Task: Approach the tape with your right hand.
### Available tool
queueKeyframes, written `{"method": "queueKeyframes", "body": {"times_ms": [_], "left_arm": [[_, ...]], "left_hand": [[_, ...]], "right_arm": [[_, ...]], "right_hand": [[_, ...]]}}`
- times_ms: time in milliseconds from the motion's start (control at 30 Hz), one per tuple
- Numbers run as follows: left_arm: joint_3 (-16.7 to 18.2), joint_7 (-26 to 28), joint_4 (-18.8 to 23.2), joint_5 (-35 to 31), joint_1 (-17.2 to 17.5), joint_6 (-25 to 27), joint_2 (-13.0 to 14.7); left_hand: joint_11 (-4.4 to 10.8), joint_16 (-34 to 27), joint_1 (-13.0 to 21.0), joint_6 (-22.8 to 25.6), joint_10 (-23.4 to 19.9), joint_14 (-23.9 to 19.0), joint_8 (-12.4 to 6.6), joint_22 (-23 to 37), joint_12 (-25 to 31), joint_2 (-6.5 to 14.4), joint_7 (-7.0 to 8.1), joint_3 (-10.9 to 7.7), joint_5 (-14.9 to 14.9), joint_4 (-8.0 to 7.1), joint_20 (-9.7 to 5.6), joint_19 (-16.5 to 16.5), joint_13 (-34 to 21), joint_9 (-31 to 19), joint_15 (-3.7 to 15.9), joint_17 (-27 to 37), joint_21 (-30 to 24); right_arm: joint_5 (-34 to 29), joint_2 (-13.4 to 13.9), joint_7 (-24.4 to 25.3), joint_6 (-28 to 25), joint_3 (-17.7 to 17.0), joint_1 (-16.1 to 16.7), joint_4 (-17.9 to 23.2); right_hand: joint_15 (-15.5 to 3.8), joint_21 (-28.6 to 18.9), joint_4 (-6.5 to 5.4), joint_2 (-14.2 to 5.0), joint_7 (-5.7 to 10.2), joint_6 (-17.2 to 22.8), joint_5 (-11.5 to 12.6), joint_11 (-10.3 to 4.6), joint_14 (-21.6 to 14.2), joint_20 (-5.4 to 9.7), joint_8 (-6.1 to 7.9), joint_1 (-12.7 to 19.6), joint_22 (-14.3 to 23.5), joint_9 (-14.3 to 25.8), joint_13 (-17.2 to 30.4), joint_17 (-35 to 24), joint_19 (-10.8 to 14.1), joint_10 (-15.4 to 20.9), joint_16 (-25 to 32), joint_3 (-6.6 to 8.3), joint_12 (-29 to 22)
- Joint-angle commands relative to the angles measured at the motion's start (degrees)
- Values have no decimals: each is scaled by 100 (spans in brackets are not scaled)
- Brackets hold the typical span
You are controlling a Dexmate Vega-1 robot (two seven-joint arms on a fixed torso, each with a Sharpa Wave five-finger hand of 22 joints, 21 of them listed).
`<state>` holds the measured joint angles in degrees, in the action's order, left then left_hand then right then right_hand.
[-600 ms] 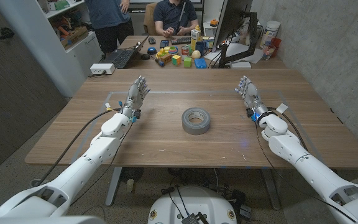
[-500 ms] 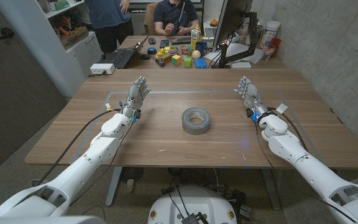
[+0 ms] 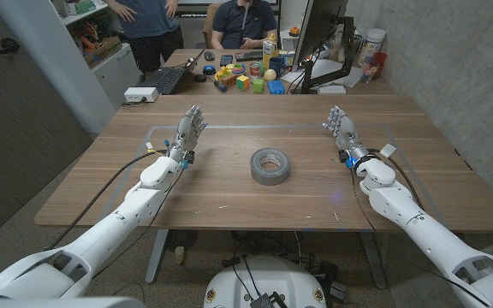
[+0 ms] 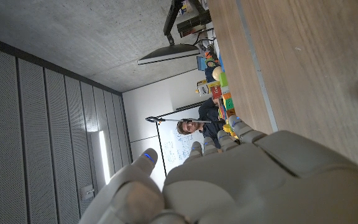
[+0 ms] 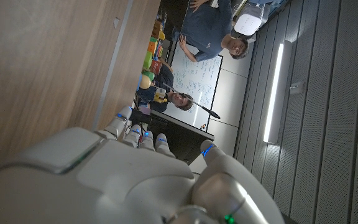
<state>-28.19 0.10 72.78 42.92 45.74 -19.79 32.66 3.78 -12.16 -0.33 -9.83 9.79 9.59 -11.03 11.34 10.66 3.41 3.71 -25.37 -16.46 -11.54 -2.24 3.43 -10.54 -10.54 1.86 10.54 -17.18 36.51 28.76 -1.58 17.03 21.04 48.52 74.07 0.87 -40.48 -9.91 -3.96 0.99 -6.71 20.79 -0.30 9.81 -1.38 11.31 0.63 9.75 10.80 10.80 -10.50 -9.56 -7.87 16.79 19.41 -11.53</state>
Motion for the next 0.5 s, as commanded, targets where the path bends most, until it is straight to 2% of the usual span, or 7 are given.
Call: {"method": "queueKeyframes", "body": {"times_ms": [33, 133, 200, 300, 400, 500], "left_arm": [[-372, 61, -141, 289, -170, -210, 166], [-450, 41, -206, 350, -224, -257, 185], [-498, 43, -221, 388, -247, -277, 207], [-565, 44, -250, 444, -284, -301, 236], [-627, 37, -289, 495, -318, -339, 257], [-684, 37, -317, 543, -344, -375, 278]], "left_hand": [[46, -34, -2, -440, 193, 196, -43, 20, 43, 756, 56, -27, -18, 7, 8, -13, -23, -15, 81, 23, -39], [43, -33, -1, -412, 183, 195, -51, 20, 45, 756, 86, -27, -19, 8, 9, -21, -23, -16, 83, 23, -40], [51, -34, 0, -398, 170, 191, -54, 20, 48, 757, 91, -28, -19, 8, 13, -26, -23, -17, 85, 22, -40], [54, -35, 0, -393, 166, 188, -54, 20, 48, 757, 91, -28, -19, 8, 10, -27, -23, -17, 85, 22, -39], [43, -37, 1, -385, 162, 181, -53, 20, 47, 758, 98, -29, -20, 8, 6, -30, -23, -18, 91, 21, -38], [53, -37, 2, -379, 154, 177, -53, 20, 49, 759, 99, -30, -20, 9, 4, -34, -23, -19, 91, 21, -37]], "right_arm": [[62, -57, -22, 131, -70, 62, 101], [78, -54, -71, 186, -73, 107, 261], [82, -56, -83, 205, -75, 126, 308], [77, -53, -134, 297, -68, 199, 502], [43, -46, -163, 375, -61, 243, 649], [22, -38, -191, 440, -60, 282, 808]], "right_hand": [[253, 5, 103, -142, -17, 101, -42, 96, -182, -307, 47, 119, 16, 24, 16, 17, 205, 119, 52, -136, -34], [337, 15, 167, -35, 6, 167, -53, 91, -296, -391, 57, 175, 13, 21, 15, 25, 314, 192, 56, -185, -49], [385, 37, 233, 91, 18, 182, -62, 88, -359, -552, 45, 229, 10, 18, 14, 29, 401, 226, 35, -246, -51], [459, 62, 281, 177, 45, 202, -68, 115, -428, -719, 39, 273, 9, 17, 15, 30, 483, 274, 16, -296, -59], [495, 92, 309, 235, 56, 203, -74, 141, -425, -769, 33, 294, 8, 15, 15, 31, 472, 267, -5, -326, -53], [533, 220, 390, 413, 86, 188, -92, 154, -366, -924, 14, 352, 5, 12, 16, 26, 338, 235, -80, -419, -31]]}}
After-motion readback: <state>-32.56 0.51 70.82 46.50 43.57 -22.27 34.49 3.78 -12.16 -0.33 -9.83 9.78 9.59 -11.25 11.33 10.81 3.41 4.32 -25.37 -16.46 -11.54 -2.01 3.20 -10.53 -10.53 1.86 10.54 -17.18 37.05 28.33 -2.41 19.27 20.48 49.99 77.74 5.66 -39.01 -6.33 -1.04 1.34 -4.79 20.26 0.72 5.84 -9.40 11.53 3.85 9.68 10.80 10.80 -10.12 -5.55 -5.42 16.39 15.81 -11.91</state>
